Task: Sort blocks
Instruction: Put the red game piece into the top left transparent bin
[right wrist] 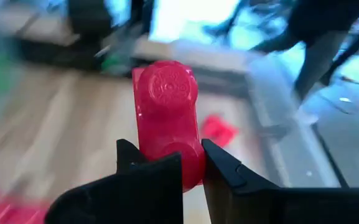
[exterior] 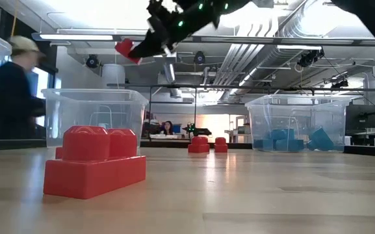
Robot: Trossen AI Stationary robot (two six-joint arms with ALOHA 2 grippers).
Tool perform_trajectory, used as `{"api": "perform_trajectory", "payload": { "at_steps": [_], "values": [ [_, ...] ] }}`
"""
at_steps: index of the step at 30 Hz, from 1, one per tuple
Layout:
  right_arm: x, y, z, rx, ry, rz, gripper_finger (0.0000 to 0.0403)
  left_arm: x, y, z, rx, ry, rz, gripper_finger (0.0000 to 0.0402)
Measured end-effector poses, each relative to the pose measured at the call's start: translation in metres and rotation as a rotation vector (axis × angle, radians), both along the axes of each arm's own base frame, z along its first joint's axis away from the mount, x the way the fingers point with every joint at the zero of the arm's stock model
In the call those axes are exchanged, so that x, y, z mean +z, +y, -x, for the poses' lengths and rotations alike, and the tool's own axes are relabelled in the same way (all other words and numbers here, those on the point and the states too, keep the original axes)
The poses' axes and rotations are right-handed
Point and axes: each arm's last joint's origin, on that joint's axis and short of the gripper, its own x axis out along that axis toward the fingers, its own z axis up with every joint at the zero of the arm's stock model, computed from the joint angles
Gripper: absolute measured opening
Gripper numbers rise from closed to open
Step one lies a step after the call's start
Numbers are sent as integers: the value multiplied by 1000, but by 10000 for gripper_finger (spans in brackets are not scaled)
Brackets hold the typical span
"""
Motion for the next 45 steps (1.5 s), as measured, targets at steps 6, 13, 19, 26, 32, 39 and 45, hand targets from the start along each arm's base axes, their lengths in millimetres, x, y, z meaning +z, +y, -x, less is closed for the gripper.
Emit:
{"api": "perform_trajectory", "payload": {
  "at_steps": [6,13,19,26,32,39,45],
  "values": [
    [-24,-34,-20,-162,-177,-99,1,0,0,0,10,1,8,272],
    [-45,-54,-29,-380,-279,-286,18,-1,1,-1,3,4,58,272],
    [-46,-65,-24,-402,-294,-415,113,-1,1,-1,4,10,60,272],
    [-13,-70,-8,-268,-309,-400,209,-1,1,-1,-21,12,97,272],
    [58,-77,55,-277,-199,-246,212,-10,2,-6,-79,129,150,272],
    [77,-53,156,-329,283,-319,197,-34,12,-28,-44,332,235,272],
    [36,-1,224,-415,343,-480,182,-79,28,-79,-86,576,463,272]
  ]
}}
